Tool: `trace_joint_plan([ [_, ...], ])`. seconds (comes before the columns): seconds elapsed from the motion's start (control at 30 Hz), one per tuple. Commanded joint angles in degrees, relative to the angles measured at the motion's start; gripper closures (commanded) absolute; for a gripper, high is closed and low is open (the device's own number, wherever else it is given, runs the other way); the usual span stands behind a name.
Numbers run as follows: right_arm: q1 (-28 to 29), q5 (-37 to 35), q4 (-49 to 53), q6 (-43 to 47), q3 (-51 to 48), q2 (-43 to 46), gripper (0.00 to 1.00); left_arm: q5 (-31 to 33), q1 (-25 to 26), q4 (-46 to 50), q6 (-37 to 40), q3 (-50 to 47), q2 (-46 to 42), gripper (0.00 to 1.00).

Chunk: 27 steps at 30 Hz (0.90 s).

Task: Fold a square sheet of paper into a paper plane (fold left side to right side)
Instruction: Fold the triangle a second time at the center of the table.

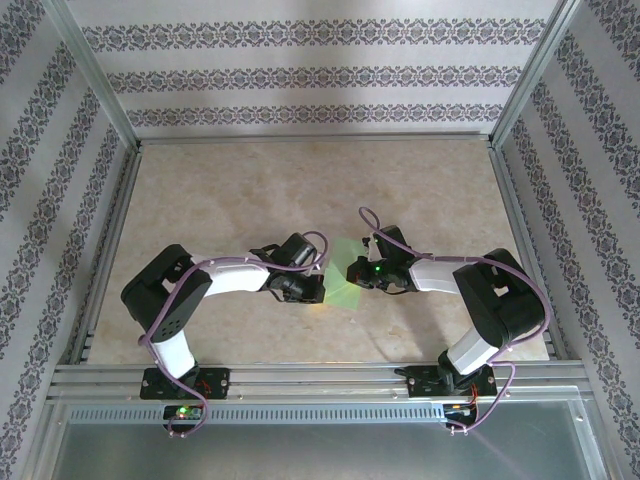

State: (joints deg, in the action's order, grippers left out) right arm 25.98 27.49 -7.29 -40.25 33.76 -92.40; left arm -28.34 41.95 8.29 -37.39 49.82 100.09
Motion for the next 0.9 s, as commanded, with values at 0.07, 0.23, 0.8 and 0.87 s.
trace_joint_plan([
  [0.07,-0.75,-7.67,11.86,1.75,-2.86,-3.49,1.00,1.88,-1.96,5.44,-0.65,-3.45,-1.41,1.00],
  [0.23,-0.75,-5.86,11.74,1.52,-1.58,-1.52,1.00,1.04,-2.57,4.01,0.44,-4.42,-4.25,0.96],
  [0.8,-8.31,-9.18,14.56,2.55,-3.56,25.40,0.25,-4.29,-5.04,-14.49,-4.69,-2.16,-3.33,0.66],
  [0.87,-9.72,-8.20,14.50,2.37,-5.18,28.05,0.18,-4.73,-5.04,-15.58,-4.71,-0.88,-1.05,0.64],
])
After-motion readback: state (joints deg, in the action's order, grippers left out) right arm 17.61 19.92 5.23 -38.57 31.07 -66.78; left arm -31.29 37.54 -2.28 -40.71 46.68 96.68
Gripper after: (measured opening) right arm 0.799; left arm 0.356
